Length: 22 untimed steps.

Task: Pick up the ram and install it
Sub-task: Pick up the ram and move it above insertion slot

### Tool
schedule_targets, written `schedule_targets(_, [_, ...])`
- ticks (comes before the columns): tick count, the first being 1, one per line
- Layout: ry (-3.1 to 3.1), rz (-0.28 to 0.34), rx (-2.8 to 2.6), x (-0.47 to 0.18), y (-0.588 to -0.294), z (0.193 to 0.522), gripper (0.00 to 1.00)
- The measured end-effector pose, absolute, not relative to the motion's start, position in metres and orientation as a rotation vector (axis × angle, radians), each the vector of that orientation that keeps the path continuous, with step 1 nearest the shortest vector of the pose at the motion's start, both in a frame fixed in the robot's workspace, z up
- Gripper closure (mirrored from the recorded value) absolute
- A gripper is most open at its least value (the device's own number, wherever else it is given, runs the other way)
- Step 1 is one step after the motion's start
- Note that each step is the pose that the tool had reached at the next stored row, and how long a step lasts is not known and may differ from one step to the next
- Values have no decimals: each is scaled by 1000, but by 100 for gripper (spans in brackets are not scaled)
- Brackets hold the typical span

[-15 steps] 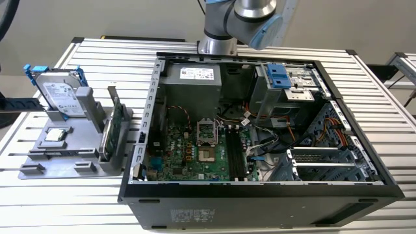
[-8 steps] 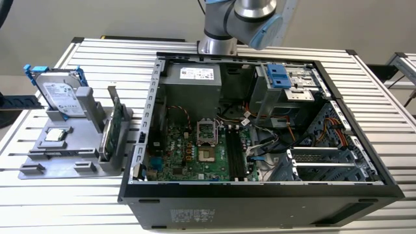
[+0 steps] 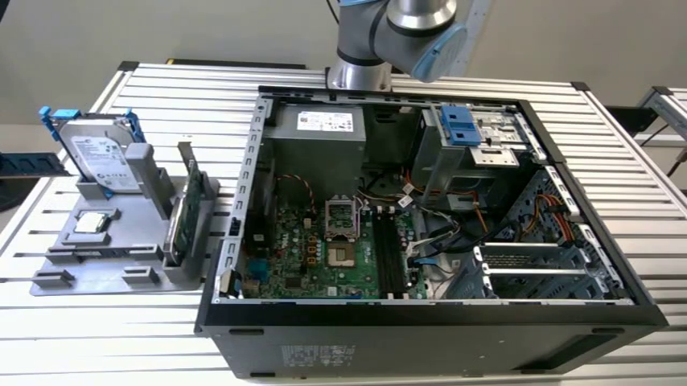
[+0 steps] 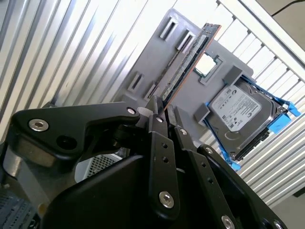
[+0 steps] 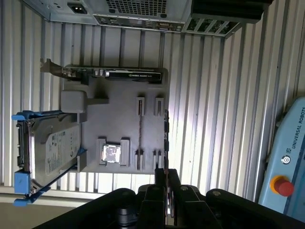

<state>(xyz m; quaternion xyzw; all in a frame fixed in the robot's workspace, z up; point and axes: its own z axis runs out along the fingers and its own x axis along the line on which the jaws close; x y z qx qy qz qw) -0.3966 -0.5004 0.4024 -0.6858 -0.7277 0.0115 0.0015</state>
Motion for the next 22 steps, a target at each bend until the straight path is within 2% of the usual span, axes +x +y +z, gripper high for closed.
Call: schedule_targets(22, [-2284,37,-2152,-396,-500,411,100])
